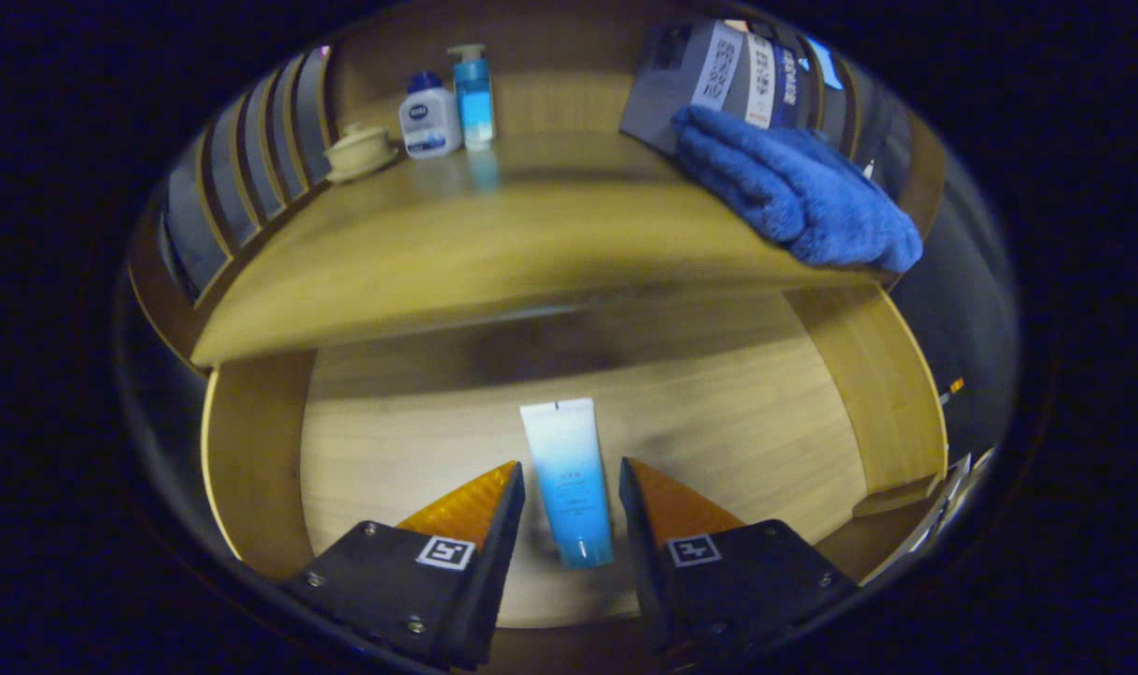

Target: Pull open the drawer, take out the items inside it, and place them on the countertop above the cabinet.

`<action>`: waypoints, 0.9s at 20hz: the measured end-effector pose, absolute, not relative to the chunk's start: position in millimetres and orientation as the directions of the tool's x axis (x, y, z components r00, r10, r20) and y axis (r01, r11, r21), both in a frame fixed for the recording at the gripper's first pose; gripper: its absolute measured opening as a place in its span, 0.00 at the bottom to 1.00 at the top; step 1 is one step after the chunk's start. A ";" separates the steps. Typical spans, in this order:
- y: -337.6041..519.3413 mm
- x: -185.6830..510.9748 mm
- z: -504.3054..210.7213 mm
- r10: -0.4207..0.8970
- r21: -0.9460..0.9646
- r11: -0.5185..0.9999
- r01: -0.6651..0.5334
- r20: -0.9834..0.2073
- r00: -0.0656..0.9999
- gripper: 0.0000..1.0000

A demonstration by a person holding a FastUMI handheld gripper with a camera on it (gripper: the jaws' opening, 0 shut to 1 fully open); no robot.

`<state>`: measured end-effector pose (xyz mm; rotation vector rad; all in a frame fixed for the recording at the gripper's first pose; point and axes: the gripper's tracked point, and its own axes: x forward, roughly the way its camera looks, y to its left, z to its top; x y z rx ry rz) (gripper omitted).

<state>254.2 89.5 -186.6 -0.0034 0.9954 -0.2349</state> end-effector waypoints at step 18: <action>88.1 241.1 -186.2 -0.188 -0.114 0.978 0.173 -0.838 0.512 0.32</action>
